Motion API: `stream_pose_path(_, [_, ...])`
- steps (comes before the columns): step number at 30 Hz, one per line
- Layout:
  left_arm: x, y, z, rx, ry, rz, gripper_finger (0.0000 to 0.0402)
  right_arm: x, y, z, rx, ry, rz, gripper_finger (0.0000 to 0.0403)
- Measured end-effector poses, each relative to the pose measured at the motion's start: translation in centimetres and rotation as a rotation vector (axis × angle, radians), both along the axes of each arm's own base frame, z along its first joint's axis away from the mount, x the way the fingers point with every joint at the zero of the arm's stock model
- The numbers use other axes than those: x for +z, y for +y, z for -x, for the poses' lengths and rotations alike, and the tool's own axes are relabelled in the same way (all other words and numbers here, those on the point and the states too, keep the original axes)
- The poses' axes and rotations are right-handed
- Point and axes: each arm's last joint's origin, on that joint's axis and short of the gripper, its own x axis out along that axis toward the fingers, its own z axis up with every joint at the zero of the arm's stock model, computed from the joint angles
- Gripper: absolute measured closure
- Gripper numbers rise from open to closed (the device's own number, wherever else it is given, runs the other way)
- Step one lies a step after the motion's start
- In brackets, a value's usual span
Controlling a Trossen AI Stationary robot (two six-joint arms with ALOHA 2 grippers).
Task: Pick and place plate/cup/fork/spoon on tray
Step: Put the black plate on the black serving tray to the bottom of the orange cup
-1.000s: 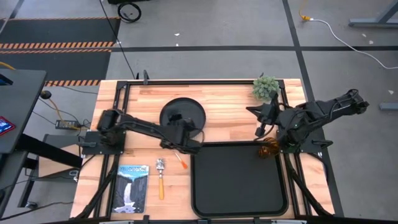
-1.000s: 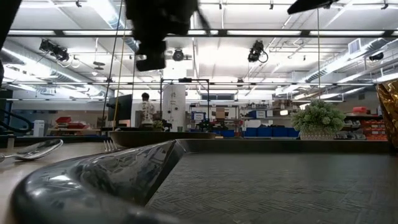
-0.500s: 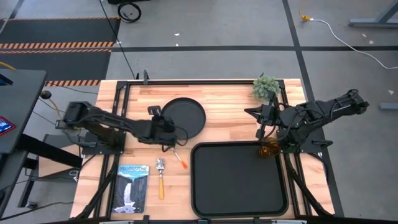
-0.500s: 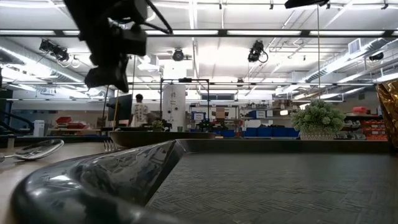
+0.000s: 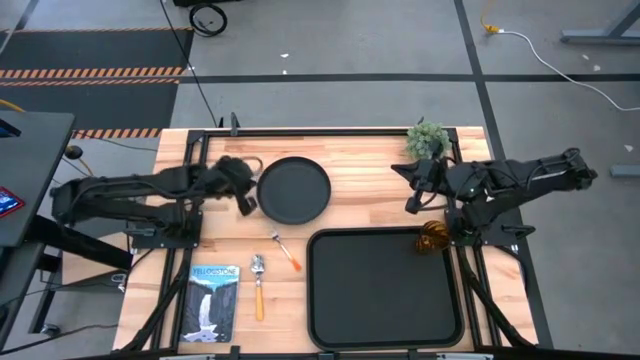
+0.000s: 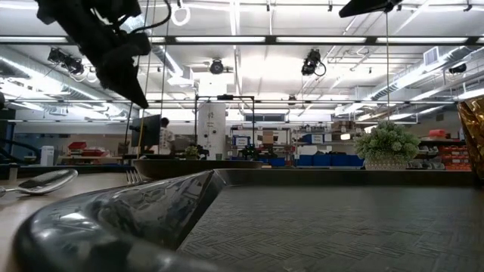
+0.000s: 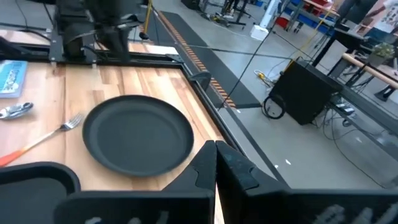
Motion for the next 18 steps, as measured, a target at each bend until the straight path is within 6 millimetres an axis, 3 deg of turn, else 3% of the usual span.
stream_pose_path(7, [-1.4,3.1,0.3,0.389,-0.084,0.210,0.0396,-0.2,0.0,-1.9,0.116,0.008,-0.008,0.0394])
stream_pose_path(13, [-4.3,6.8,-0.6,0.444,-0.058,0.425,0.0390,-1.0,0.3,-3.4,0.185,0.042,-0.030,0.0394])
stream_pose_path(18, [-6.2,9.0,-0.5,0.466,-0.043,0.547,0.0352,-1.7,0.5,-4.2,0.191,0.082,-0.033,0.0394])
